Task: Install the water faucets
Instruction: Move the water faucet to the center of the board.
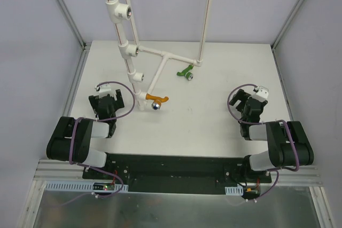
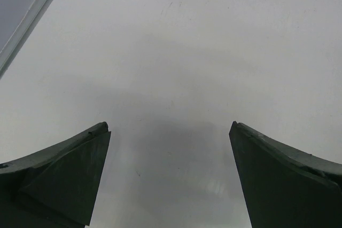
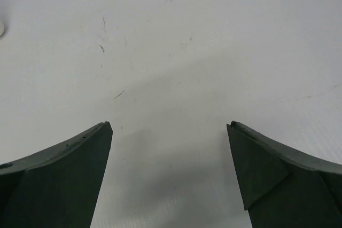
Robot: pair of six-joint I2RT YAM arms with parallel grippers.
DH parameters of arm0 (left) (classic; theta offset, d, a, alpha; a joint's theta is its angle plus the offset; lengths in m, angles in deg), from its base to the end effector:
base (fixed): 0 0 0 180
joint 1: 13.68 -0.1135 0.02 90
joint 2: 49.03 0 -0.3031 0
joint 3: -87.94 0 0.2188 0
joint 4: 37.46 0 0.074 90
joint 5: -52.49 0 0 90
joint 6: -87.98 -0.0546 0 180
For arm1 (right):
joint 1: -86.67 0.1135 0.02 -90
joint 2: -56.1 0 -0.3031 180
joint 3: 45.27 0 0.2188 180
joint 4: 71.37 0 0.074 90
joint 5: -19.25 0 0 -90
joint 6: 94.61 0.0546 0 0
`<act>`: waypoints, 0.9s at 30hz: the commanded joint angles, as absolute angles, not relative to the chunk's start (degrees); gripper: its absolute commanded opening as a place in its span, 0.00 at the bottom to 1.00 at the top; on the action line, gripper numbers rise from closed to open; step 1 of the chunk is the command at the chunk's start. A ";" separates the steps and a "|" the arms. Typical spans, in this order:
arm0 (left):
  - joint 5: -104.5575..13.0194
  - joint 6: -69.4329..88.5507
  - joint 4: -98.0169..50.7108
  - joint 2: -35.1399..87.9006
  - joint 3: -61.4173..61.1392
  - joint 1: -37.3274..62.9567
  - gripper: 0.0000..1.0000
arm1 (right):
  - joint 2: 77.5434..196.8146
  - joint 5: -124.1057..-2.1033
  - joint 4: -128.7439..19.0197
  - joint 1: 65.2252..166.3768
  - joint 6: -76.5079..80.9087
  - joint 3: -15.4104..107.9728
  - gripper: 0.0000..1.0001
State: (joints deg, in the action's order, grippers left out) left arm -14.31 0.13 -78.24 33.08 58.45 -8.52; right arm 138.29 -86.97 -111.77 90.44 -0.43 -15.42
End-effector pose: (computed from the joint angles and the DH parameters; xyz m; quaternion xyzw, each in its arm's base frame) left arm 0.2338 0.0005 0.2144 -0.1067 0.7635 0.1164 0.6262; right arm 0.2367 0.0003 0.2144 0.0916 0.7687 -0.0661 0.6295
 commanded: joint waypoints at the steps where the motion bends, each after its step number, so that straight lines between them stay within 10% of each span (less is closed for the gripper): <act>1: -13.87 0.88 -79.56 32.62 57.18 -8.94 0.99 | 138.10 -87.97 -113.82 90.10 -1.01 -14.24 0.99; 11: -13.87 0.97 -79.47 32.62 57.18 -8.94 0.99 | 136.27 -80.86 -113.39 90.28 -3.91 -14.59 0.99; 17: -14.74 -0.17 -81.40 28.25 59.63 -8.68 0.99 | 122.38 -84.45 -83.65 90.37 2.03 -4.42 0.99; 27: 0.63 20.90 -32.39 5.13 46.55 -7.44 0.99 | 126.40 -79.92 -47.64 90.36 15.95 17.04 0.99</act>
